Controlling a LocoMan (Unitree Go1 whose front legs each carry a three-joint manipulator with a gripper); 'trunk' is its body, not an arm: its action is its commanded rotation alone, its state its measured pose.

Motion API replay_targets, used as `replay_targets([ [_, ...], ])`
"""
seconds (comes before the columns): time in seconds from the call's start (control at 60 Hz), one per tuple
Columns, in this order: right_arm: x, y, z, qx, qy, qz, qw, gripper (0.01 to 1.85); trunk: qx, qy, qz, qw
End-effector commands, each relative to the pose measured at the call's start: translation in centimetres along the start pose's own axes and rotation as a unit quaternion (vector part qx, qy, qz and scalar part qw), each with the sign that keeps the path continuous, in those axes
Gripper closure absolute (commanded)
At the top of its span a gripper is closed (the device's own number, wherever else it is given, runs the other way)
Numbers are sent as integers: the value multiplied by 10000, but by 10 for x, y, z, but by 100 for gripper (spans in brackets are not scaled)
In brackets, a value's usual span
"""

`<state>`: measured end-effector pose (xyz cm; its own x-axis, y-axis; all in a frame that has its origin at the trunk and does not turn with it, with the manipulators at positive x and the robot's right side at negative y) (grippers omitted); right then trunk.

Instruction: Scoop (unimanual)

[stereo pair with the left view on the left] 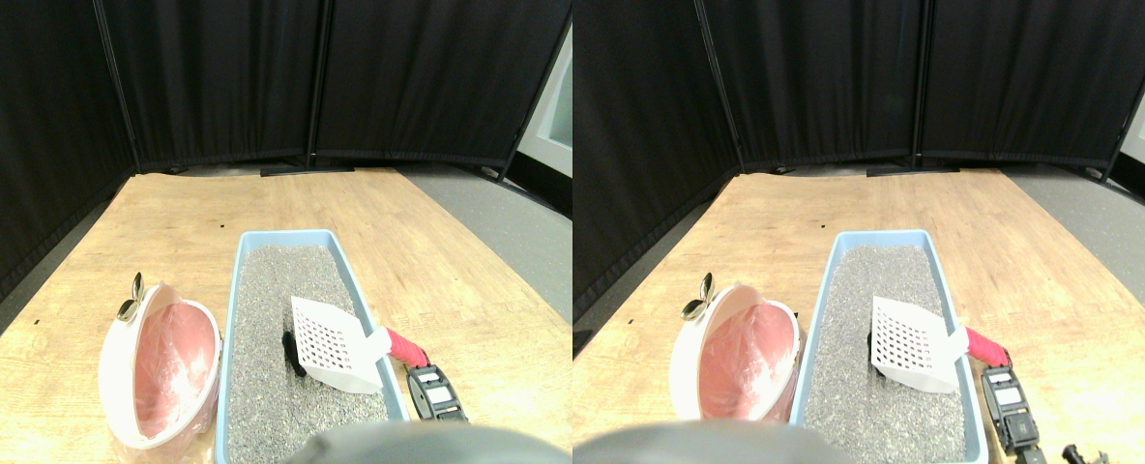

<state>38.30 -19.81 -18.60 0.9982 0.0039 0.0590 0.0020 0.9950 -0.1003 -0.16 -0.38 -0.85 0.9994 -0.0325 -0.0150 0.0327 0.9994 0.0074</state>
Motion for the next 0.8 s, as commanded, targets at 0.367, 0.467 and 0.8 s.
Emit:
replay_targets([
  [0.367, -3, 4, 9, 228, -588, 43, 9980, 138, -48, -16, -95, 9999],
  [0.467, -2, 2, 9, 523, -720, 148, 9959, 130, -38, -15, -109, 9999],
  [0.8, 7, -7, -2, 1486, -711, 158, 9862, 102, -53, 1, -197, 9998],
])
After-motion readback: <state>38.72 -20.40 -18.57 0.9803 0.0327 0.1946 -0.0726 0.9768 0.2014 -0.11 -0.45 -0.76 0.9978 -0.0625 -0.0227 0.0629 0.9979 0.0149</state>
